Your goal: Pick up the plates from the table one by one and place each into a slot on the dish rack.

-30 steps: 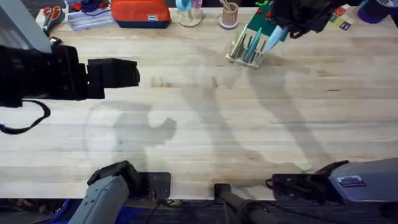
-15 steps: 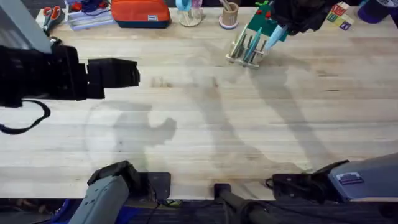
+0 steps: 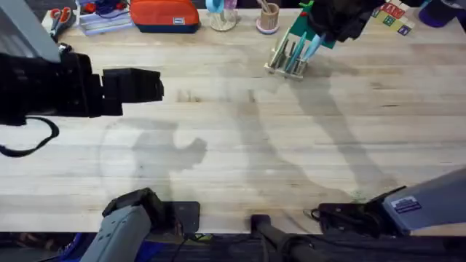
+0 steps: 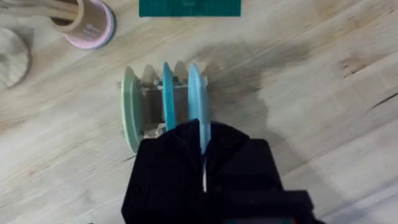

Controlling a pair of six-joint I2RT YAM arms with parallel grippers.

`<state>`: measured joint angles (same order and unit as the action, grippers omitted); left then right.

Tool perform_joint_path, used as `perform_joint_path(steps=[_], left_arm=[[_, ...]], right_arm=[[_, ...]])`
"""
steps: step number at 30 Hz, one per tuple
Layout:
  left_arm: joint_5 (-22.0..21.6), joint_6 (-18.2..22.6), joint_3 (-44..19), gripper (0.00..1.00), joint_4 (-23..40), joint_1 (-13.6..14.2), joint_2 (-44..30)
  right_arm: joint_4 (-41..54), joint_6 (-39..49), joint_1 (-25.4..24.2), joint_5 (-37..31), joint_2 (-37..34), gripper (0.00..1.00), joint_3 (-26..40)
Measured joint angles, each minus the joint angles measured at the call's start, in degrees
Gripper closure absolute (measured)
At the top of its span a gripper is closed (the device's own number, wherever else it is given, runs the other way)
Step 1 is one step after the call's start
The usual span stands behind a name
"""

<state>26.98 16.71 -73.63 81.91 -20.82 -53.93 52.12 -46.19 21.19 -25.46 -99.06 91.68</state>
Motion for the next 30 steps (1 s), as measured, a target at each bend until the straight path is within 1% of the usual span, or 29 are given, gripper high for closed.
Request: perform_joint_path(steps=[13,30], left_arm=[[0.0,0.0,0.0,0.007,0.0,0.0,0.0],[0.0,0.0,0.0,0.007,0.0,0.0,0.0]], right_arm=[[-0.2,0.2,-1.5,0.2,-0.3,0.969,0.0],[-2.5,0.2,-1.5,0.2,-0.5,0.969,0.0]])
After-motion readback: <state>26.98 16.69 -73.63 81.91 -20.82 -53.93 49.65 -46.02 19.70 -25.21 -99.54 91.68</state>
